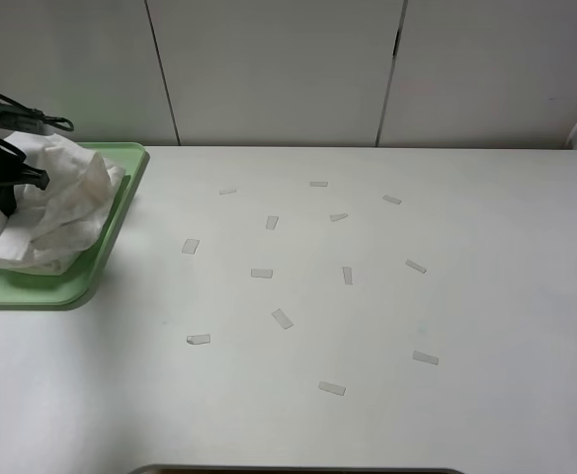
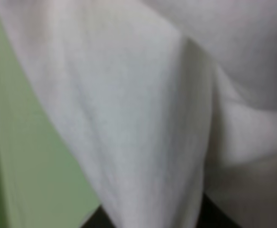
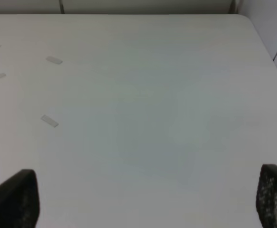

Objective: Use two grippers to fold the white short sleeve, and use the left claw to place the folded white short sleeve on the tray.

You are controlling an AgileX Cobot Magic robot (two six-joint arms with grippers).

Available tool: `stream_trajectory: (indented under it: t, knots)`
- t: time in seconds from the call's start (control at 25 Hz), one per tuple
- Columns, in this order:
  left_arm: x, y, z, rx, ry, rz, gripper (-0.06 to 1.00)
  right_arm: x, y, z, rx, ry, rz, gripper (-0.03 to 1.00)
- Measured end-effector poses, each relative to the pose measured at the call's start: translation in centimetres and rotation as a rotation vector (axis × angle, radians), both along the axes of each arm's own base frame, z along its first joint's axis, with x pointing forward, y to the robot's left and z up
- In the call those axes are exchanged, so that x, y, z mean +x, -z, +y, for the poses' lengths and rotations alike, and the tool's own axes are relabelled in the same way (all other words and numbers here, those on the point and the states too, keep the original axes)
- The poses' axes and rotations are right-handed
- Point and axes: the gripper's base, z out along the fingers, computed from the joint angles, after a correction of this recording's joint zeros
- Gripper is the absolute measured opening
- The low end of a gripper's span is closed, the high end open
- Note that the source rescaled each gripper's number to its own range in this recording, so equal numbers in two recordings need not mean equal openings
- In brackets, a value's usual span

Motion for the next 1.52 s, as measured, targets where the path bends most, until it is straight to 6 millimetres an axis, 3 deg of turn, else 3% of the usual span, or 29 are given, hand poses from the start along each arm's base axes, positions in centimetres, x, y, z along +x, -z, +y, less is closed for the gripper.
stream_trajectory:
  t: [0.24, 0.32, 0.44, 0.48, 0.56, 0.88, 1.08, 1.28, 1.52]
  knots:
    - [0.0, 0.1, 0.4, -0.015, -0.023, -0.013, 0.13, 0.0, 0.0, 0.0, 0.000, 0.000, 0.000, 1.00]
    - [0.0, 0.1, 0.6, -0.026, -0.038, -0.018, 0.31, 0.0, 0.0, 0.0, 0.000, 0.000, 0.000, 1.00]
    - [-0.1, 0.1, 0.7, -0.031, -0.044, -0.018, 0.76, 0.0, 0.0, 0.0, 0.000, 0.000, 0.000, 1.00]
    - [-0.1, 0.1, 0.7, -0.030, -0.044, -0.013, 0.86, 0.0, 0.0, 0.0, 0.000, 0.000, 0.000, 1.00]
    - [-0.2, 0.1, 0.7, -0.029, -0.044, -0.009, 0.94, 0.0, 0.0, 0.0, 0.000, 0.000, 0.000, 1.00]
    - [0.4, -0.7, 0.2, -0.080, -0.074, -0.027, 1.00, 0.0, 0.0, 0.0, 0.000, 0.000, 0.000, 1.00]
    - [0.9, -0.4, -2.5, -0.111, -0.031, -0.035, 1.00, 0.0, 0.0, 0.0, 0.000, 0.000, 0.000, 1.00]
    - [1.2, 0.1, -3.6, -0.121, -0.009, -0.030, 1.00, 0.0, 0.0, 0.0, 0.000, 0.000, 0.000, 1.00]
    - [2.3, -2.7, -4.5, -0.128, -0.005, -0.006, 1.00, 0.0, 0.0, 0.0, 0.000, 0.000, 0.000, 1.00]
